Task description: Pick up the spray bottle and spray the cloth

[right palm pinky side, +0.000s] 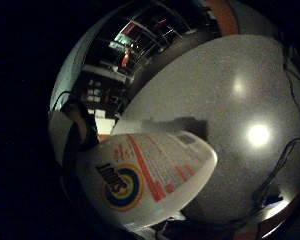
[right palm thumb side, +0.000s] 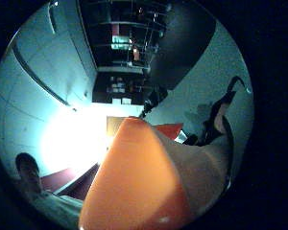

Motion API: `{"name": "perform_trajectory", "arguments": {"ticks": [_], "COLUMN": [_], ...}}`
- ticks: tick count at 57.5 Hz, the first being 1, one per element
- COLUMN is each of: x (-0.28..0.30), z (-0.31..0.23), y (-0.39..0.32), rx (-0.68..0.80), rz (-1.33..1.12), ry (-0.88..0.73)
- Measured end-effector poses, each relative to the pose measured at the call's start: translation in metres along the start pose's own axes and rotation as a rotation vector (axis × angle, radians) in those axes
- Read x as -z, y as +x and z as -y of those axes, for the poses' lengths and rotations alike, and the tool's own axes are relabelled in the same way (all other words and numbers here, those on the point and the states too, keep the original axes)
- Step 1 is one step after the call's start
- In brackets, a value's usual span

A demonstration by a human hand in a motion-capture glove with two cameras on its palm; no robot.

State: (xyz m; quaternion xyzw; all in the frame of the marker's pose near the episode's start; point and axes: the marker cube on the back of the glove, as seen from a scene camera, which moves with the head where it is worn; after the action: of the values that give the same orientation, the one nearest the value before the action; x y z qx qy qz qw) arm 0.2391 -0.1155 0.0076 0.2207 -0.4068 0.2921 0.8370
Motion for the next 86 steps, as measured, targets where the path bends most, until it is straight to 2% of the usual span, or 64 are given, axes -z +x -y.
{"name": "perform_trajectory", "arguments": {"ticks": [5, 9, 19, 34, 41, 45, 49, 52, 56, 59, 64, 68, 75, 82, 86], "x": [0.004, -0.005, -0.014, -0.026, -0.04, -0.046, -0.071, -0.078, -0.093, -0.1, -0.086, -0.093, -0.083, -0.093, -0.099], "z": [-0.012, -0.001, -0.017, -0.062, -0.087, -0.096, -0.109, -0.113, -0.122, -0.125, -0.123, -0.127, -0.125, -0.125, -0.123], "y": [-0.038, -0.055, -0.116, -0.176, -0.183, -0.174, -0.17, -0.16, -0.153, -0.151, -0.145, -0.155, -0.163, -0.18, -0.191], "rx": [0.044, 0.086, 0.148, 0.15, 0.138, 0.105, 0.095, 0.056, 0.095, 0.071, 0.064, 0.066, 0.077, 0.126, 0.126], "rz": [-0.053, -0.235, -0.556, -0.934, -1.057, -1.206, -1.154, -1.211, -1.151, -1.121, -1.225, -1.105, -1.212, -1.085, -1.008], "ry": [-0.193, -0.2, -0.38, -0.508, -0.509, -0.476, -0.487, -0.467, -0.52, -0.513, -0.498, -0.51, -0.468, -0.472, -0.422]}}
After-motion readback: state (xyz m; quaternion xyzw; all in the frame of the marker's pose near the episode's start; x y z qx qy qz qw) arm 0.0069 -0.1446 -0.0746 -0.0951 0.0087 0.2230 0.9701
